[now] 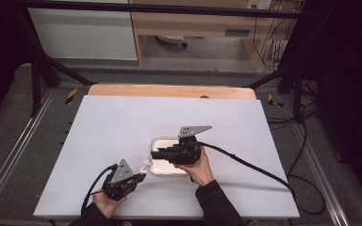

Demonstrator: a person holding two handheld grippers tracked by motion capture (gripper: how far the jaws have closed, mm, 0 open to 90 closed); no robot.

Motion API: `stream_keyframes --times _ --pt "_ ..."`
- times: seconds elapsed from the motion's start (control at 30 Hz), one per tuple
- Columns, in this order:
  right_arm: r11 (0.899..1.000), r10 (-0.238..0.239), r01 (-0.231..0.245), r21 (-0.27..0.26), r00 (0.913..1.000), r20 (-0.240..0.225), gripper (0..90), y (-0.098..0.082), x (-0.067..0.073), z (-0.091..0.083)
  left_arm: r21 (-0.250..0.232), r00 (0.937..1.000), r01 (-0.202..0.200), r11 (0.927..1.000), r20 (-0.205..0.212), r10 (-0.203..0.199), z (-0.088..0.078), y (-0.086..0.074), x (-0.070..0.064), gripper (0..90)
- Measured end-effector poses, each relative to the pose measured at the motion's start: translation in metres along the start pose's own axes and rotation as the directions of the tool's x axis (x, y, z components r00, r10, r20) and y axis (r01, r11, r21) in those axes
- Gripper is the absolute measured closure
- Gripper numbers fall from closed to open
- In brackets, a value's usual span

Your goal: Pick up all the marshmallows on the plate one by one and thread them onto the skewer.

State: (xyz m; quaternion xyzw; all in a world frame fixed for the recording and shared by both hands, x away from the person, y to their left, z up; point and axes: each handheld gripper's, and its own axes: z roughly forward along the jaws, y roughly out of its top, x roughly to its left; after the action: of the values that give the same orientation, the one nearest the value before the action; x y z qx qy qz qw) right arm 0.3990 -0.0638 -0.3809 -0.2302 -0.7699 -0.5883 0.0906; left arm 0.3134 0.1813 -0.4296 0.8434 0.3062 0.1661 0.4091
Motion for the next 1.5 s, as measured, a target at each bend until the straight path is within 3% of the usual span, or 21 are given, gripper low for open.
stream_keyframes --times 1.5 --pt "1.0 0.011 -0.011 0.012 0.9999 0.002 81.6 -0.011 -0.002 0.003 0.006 1.0 -0.004 1.0 0.0 0.004 0.003 0.0 -0.002 88.8"
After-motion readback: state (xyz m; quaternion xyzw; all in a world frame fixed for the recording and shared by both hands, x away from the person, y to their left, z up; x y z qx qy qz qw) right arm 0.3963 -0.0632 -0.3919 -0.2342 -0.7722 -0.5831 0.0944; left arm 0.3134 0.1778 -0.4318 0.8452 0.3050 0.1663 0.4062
